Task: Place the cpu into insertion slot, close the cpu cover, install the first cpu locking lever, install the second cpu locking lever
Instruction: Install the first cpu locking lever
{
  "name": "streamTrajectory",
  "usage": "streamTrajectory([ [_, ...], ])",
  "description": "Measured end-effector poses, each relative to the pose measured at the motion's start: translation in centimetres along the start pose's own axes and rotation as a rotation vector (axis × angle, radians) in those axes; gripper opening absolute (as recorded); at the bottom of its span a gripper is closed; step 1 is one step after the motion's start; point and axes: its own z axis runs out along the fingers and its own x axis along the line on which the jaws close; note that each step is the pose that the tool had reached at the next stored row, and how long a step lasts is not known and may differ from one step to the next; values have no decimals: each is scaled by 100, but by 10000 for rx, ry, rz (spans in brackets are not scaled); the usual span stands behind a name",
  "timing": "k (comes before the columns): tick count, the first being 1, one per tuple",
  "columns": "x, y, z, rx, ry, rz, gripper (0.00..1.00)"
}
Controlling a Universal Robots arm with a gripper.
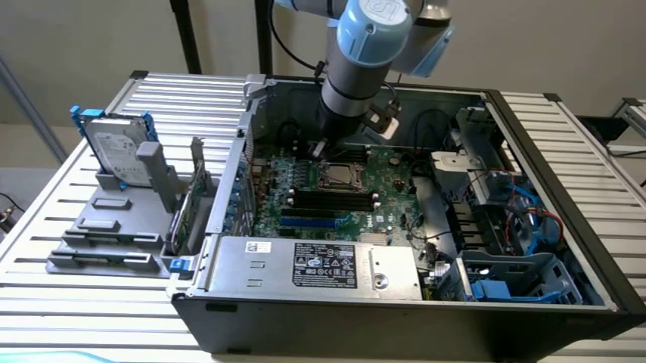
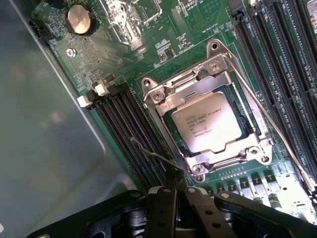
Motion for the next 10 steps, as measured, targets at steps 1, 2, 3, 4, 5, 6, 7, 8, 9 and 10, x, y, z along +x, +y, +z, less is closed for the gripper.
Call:
streamTrajectory([
  [1, 8, 11, -1, -10, -16, 2, 11],
  [2, 15, 22, -1, -19, -34, 5, 11],
  [3, 22, 33, -3, -30, -57, 9, 11],
  [4, 27, 41, -3, -36, -76, 13, 11],
  [5, 31, 47, -3, -43, -90, 15, 11],
  [6, 33, 51, -2, -48, -103, 17, 11],
  [7, 37, 54, -2, -55, -115, 18, 11],
  [8, 42, 54, -1, -59, -126, 21, 11],
  [9, 47, 53, 2, -62, -128, 22, 11],
  [10, 52, 51, 5, -63, -127, 20, 11],
])
